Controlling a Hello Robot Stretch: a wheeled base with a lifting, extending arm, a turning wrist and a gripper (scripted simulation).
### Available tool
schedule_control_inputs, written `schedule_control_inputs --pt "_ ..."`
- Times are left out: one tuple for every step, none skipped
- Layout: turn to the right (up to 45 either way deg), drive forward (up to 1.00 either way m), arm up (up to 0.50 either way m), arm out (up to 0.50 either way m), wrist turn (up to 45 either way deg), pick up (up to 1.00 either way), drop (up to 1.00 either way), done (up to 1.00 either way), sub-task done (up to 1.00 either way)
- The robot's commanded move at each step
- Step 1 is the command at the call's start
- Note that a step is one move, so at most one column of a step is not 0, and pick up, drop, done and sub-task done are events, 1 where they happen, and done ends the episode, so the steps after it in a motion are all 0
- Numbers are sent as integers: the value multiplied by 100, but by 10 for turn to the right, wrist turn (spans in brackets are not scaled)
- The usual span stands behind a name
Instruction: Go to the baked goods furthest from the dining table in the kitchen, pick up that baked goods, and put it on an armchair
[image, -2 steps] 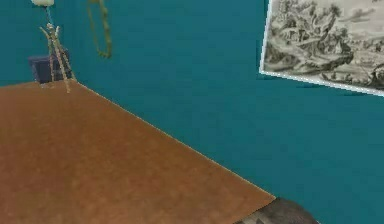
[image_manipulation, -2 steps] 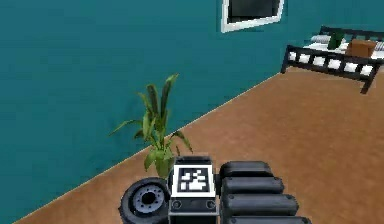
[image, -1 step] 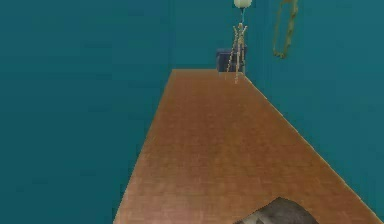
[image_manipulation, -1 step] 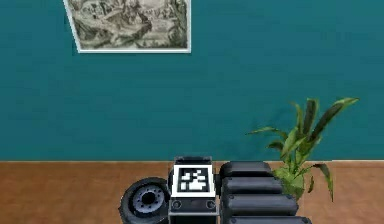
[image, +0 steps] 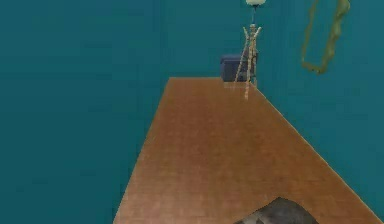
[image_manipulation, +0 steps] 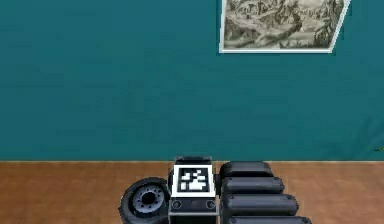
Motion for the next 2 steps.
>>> schedule_control_inputs --pt "0 100 0 0 0 0 0 0 0" --pt "0 100 0 0 0 0 0 0 0"
